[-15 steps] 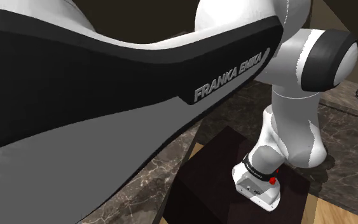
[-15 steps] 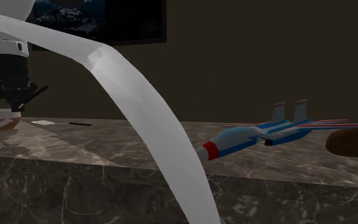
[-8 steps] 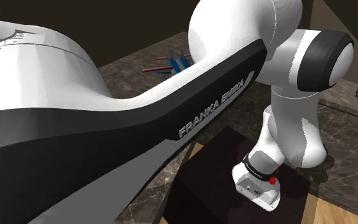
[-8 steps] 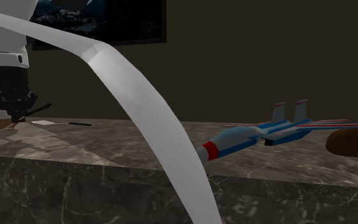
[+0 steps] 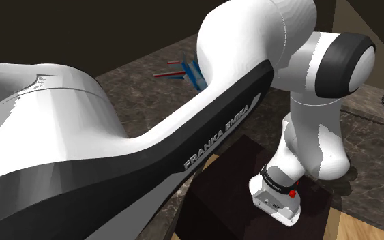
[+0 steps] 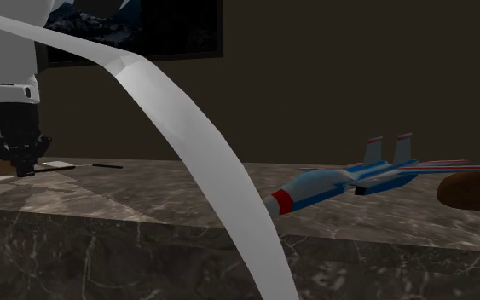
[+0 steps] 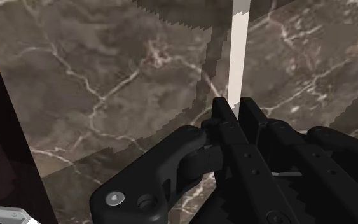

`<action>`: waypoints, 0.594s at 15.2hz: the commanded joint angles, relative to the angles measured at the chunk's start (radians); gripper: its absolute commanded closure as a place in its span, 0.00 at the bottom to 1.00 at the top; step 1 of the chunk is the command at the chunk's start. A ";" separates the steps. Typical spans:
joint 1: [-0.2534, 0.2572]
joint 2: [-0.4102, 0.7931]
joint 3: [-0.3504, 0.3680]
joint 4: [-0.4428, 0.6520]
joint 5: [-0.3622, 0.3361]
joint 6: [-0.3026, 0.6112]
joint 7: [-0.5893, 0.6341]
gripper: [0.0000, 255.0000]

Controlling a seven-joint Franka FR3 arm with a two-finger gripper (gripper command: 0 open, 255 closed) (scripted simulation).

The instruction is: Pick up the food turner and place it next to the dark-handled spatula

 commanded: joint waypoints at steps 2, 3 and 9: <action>0.000 0.001 0.000 -0.001 0.000 0.002 0.000 1.00; 0.000 0.001 0.000 -0.001 0.000 0.002 0.000 1.00; 0.000 0.001 0.000 -0.001 0.000 0.002 0.000 0.00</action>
